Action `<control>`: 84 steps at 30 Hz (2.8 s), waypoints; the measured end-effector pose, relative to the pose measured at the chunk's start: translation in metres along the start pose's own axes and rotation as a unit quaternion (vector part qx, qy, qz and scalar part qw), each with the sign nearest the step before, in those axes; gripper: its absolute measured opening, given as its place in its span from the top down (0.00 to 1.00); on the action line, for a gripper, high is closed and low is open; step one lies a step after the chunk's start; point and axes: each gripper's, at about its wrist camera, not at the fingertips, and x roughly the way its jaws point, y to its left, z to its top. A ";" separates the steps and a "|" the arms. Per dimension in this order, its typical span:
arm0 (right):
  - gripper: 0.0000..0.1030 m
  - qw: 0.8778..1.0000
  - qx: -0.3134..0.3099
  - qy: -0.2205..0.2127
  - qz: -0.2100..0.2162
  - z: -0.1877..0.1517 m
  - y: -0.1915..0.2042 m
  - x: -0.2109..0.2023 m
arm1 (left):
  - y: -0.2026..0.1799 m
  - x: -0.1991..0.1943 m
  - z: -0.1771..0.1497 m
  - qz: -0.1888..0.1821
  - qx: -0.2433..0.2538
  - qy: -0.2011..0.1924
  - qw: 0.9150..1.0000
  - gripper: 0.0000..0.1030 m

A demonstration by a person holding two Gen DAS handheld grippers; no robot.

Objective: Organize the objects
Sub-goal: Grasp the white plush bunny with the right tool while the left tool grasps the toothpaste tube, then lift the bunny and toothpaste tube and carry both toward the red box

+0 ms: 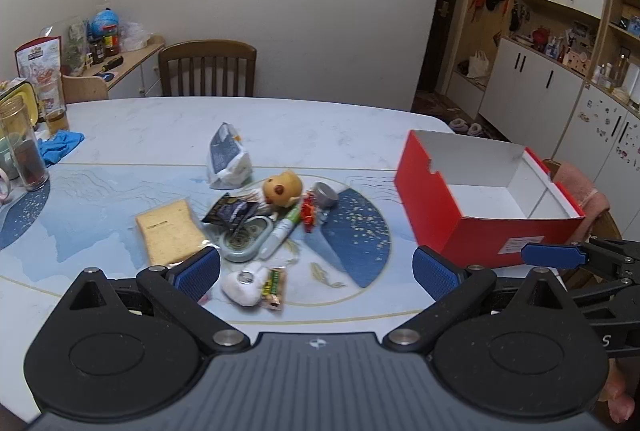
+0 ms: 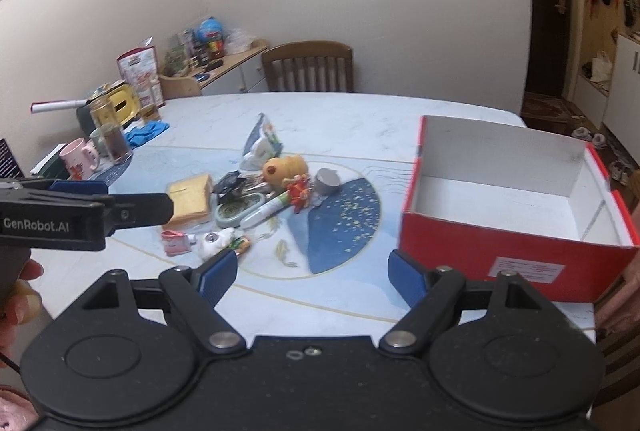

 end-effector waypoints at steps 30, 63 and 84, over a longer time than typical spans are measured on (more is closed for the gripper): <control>0.20 0.987 -0.097 0.120 0.044 0.027 0.092 0.170 | 0.127 0.131 -0.057 -0.017 0.118 0.089 0.989 0.01; 0.41 0.970 -0.162 0.183 0.010 0.023 0.136 0.234 | 0.127 0.135 -0.075 -0.023 0.209 0.049 0.976 0.52; 0.50 0.978 -0.118 0.173 -0.002 0.024 0.117 0.201 | 0.139 0.112 -0.066 -0.059 0.190 0.039 0.979 0.90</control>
